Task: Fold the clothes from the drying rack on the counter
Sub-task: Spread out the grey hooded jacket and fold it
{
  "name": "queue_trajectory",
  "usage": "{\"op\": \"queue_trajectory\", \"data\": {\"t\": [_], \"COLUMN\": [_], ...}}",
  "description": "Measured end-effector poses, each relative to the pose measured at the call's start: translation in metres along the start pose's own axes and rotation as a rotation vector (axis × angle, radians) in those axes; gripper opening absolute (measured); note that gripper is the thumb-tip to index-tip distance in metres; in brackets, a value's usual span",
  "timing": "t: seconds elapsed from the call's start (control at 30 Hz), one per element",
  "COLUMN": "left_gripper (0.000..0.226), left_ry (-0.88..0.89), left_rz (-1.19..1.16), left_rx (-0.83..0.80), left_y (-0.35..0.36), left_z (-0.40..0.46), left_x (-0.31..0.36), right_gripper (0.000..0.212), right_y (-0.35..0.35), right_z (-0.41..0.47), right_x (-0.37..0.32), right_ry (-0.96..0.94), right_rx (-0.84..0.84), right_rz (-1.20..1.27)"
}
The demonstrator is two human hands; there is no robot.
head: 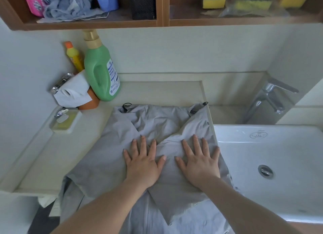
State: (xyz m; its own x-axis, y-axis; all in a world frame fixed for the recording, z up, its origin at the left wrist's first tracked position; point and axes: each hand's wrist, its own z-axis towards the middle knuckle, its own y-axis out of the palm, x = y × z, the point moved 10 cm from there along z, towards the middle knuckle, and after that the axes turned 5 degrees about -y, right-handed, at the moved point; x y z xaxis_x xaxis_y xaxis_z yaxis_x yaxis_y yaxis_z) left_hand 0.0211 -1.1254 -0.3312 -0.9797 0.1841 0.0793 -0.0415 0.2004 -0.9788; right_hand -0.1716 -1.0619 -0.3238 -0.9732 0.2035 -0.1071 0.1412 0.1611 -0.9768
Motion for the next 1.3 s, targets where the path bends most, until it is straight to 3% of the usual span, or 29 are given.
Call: {"op": "queue_trajectory", "data": {"t": [0.7,0.9,1.0,1.1,1.23,1.3], "left_gripper": [0.078,0.079,0.061,0.043,0.053,0.059], "left_ry": [-0.017,-0.034,-0.032,-0.128,-0.498,-0.574], "left_rz": [-0.013,0.028,-0.029,-0.132,-0.340,-0.306], "left_rx": [-0.141,-0.208,0.001,0.215,0.072,-0.019], "left_y": [-0.022,-0.030,-0.068,-0.114,-0.110,-0.093], "left_z": [0.143,0.119,0.103,0.110,0.141,0.155], "left_x": [0.013,0.013,0.001,-0.040,-0.133,-0.170], "right_gripper": [0.079,0.079,0.071,0.055,0.059,0.053], "right_y": [-0.020,-0.019,-0.043,-0.070,-0.069,-0.070], "right_z": [0.134,0.120,0.110,0.123,0.149,0.156], "right_x": [0.008,0.006,0.013,0.042,0.081,0.089], "right_ry": [0.055,0.024,0.065,0.207,0.406,0.442], "right_rx": [0.006,-0.098,-0.017,0.163,0.110,0.106], "right_rz": [-0.038,-0.034,0.070,0.314,0.483,0.518]}}
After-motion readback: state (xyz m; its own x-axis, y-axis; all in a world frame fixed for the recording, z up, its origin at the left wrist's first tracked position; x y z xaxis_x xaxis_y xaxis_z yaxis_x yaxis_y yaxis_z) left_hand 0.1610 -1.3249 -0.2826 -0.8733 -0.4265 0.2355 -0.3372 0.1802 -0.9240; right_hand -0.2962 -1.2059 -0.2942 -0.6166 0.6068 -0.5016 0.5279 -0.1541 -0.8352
